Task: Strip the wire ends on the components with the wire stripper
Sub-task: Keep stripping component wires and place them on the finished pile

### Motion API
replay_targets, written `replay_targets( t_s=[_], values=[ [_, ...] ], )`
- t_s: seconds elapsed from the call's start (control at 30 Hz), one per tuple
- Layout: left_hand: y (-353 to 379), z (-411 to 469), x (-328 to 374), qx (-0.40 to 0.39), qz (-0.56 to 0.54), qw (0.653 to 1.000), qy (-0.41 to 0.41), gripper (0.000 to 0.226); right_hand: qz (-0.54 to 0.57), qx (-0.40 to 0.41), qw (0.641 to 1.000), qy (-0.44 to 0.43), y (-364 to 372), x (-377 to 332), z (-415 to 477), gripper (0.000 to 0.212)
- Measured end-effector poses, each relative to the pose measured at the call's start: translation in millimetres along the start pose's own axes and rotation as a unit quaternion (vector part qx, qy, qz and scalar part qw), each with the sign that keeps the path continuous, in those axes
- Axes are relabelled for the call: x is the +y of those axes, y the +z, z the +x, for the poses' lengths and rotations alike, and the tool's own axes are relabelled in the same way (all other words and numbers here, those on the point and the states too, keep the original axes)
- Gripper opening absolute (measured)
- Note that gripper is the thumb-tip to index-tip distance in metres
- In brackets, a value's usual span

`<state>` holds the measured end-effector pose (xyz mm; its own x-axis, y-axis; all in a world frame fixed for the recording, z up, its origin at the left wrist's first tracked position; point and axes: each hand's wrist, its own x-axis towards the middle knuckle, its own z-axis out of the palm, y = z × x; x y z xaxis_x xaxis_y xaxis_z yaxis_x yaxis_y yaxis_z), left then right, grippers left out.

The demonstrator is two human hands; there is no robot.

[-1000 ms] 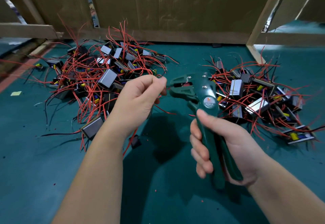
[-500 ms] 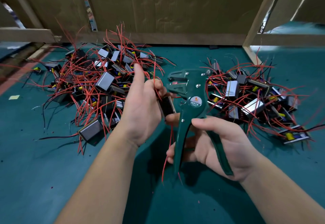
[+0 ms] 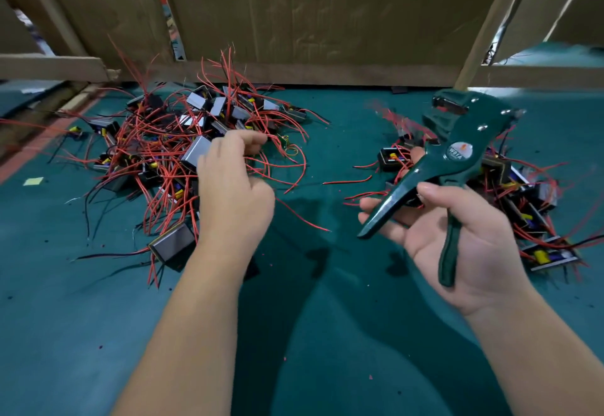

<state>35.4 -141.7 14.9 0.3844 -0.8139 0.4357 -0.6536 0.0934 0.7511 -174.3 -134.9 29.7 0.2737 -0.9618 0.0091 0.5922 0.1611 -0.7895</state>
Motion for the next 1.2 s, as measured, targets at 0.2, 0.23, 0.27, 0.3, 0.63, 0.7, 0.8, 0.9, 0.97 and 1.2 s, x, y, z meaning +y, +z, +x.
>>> replay_targets(
  t_s=[0.2,0.23,0.27,0.3,0.63,0.7,0.8,0.9,0.97,1.2],
  values=[
    [1,-2,-10,-0.073,0.291,0.952,-0.060,0.042,0.000,-0.004,1.000,0.020,2,6,-1,0.048],
    [2,-3,-11,-0.074,0.304,0.949,-0.050,0.036,0.001,-0.005,1.000,0.025,2,7,-1,0.052],
    [2,-3,-11,-0.071,0.308,0.948,-0.045,0.029,0.000,-0.007,0.999,0.031,3,8,-2,0.055],
    [1,-2,-11,-0.063,0.306,0.949,-0.044,0.020,0.001,-0.009,0.999,0.037,3,9,-2,0.056],
    [-3,0,2,0.101,-0.063,0.984,0.134,0.018,0.028,-0.042,0.996,0.070,0,6,-3,0.065],
    [1,-3,7,0.059,-0.057,0.981,0.175,0.018,0.043,-0.061,0.993,0.087,-1,5,-2,0.070],
    [9,-12,15,-0.070,-0.099,0.978,0.168,0.021,0.084,-0.099,0.982,0.140,-2,3,-3,0.068],
    [13,-18,20,-0.166,-0.096,0.965,0.179,0.030,0.095,-0.122,0.973,0.173,0,1,-4,0.063],
    [12,-18,21,-0.186,-0.064,0.962,0.191,0.042,0.091,-0.125,0.972,0.177,2,2,-4,0.065],
    [5,-20,28,-0.193,-0.103,0.962,0.160,0.054,0.074,-0.133,0.976,0.157,4,6,-6,0.078]
  ],
)
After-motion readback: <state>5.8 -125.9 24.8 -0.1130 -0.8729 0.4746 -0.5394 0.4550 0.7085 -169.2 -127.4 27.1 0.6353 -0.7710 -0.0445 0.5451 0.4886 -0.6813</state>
